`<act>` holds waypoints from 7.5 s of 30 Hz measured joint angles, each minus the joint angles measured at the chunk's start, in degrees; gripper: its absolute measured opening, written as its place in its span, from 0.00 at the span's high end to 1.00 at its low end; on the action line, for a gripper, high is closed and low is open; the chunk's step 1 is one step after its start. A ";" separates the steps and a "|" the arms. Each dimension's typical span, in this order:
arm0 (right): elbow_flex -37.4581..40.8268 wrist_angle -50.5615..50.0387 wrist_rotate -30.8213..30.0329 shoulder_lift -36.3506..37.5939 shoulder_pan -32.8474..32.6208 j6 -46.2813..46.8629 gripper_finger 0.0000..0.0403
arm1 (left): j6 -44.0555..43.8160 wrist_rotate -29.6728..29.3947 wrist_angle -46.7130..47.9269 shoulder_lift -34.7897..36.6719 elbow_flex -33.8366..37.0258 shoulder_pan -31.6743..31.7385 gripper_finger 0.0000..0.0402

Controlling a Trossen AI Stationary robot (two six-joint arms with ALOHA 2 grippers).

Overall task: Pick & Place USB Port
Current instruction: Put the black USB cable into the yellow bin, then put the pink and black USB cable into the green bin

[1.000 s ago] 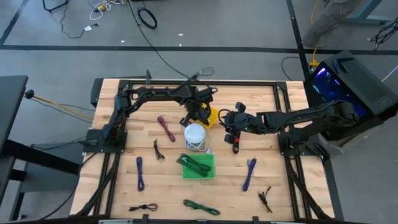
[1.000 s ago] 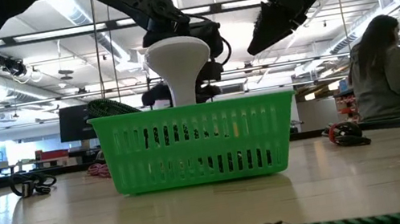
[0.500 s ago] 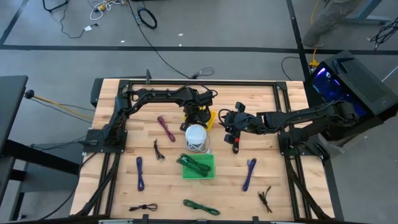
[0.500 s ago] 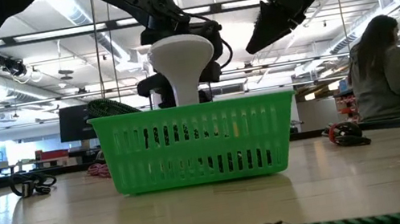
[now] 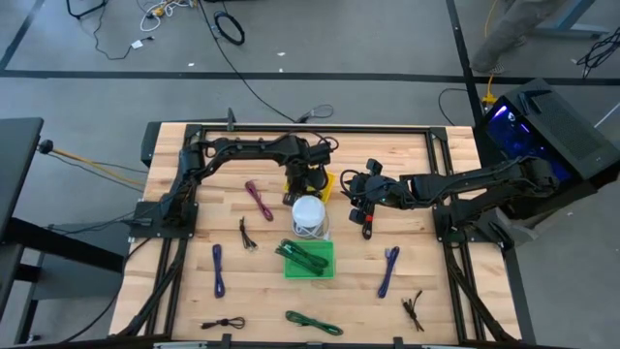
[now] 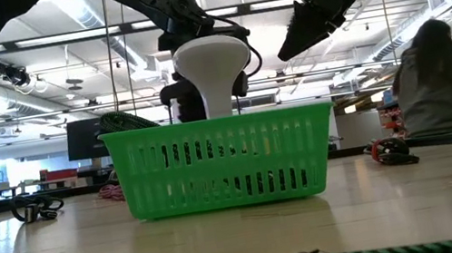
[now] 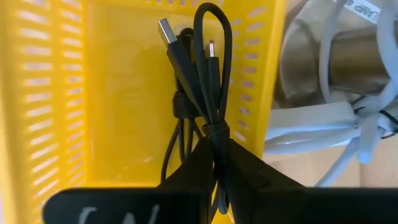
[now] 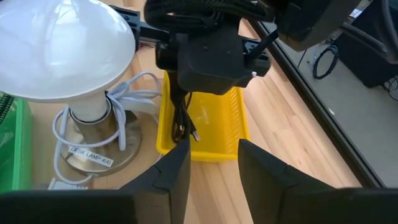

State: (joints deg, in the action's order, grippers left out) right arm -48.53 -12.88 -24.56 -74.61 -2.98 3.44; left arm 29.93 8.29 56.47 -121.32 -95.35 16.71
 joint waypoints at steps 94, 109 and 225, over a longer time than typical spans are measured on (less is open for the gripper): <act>0.04 -3.54 0.04 0.02 0.00 0.55 0.67 | -21.92 -6.01 16.56 16.71 16.72 0.62 0.62; 0.04 -2.26 0.02 0.02 0.00 0.86 0.67 | -7.98 -10.61 -10.24 34.86 45.81 -2.96 0.67; 0.07 3.76 0.13 0.02 0.22 0.57 0.67 | -32.87 -27.62 8.72 7.40 -11.72 -41.03 0.96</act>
State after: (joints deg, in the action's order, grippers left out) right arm -48.47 -9.13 -24.43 -74.59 -2.76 4.01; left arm -2.94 -19.33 65.19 -113.92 -107.07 -24.32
